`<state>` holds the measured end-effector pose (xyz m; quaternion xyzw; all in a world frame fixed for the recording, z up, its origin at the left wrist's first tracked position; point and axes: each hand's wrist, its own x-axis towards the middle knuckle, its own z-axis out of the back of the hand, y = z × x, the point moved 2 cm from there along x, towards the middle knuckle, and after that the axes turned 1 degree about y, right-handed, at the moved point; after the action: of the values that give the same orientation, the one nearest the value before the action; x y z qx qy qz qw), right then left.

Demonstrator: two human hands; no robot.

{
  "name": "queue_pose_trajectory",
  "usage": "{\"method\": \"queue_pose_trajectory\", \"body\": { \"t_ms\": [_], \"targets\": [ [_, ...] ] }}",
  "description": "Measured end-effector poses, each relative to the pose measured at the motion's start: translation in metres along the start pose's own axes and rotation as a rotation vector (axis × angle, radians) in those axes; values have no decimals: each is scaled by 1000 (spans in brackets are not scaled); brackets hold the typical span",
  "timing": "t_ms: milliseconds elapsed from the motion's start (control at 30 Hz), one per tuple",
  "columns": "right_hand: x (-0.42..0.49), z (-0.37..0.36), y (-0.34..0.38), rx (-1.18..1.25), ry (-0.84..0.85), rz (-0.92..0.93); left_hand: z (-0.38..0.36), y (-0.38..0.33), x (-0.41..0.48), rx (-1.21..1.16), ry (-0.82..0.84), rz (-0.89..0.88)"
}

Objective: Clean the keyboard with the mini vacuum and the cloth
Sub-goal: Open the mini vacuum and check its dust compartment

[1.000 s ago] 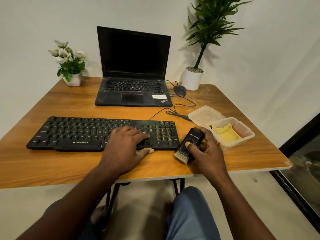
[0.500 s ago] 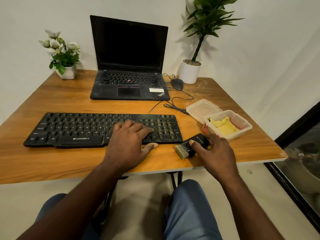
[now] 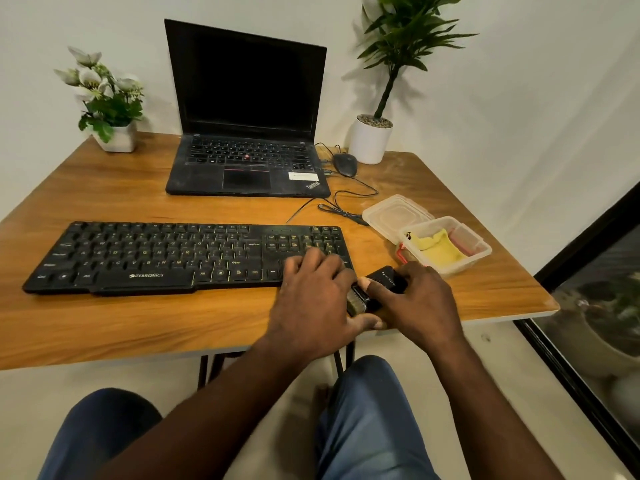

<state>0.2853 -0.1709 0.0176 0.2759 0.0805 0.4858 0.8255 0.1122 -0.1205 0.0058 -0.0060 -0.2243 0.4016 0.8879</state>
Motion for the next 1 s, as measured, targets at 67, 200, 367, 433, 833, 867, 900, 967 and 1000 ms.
{"method": "queue_pose_trajectory", "body": {
  "t_ms": [67, 200, 367, 433, 833, 867, 900, 967, 1000],
  "targets": [
    [3, 2, 2, 12, 24, -11, -3, -1, 3, -13, -10, 34],
    [10, 1, 4, -20, 59, -47, -7, -1, 5, -33, -5, 61],
    [17, 6, 12, -103, 128, -64, -9, -5, 7, -46, -4, 95],
    [17, 12, 18, -145, 176, -48, -9, -5, 6, -49, 6, 96],
    [6, 25, 8, 393, 322, -90, -7, -2, 1, -267, -26, 48],
    [4, 22, 7, 424, 316, -94, -7, -2, 0, -291, -29, 43],
    [2, 20, 6, 422, 294, -84, -7, -2, 0, -307, -30, 39],
    [-1, 15, 6, 361, 229, -40, -6, -1, -1, -317, -29, 34],
    [-3, 14, 6, 335, 215, -26, -6, -1, -2, -314, -25, 27]
  ]
}}
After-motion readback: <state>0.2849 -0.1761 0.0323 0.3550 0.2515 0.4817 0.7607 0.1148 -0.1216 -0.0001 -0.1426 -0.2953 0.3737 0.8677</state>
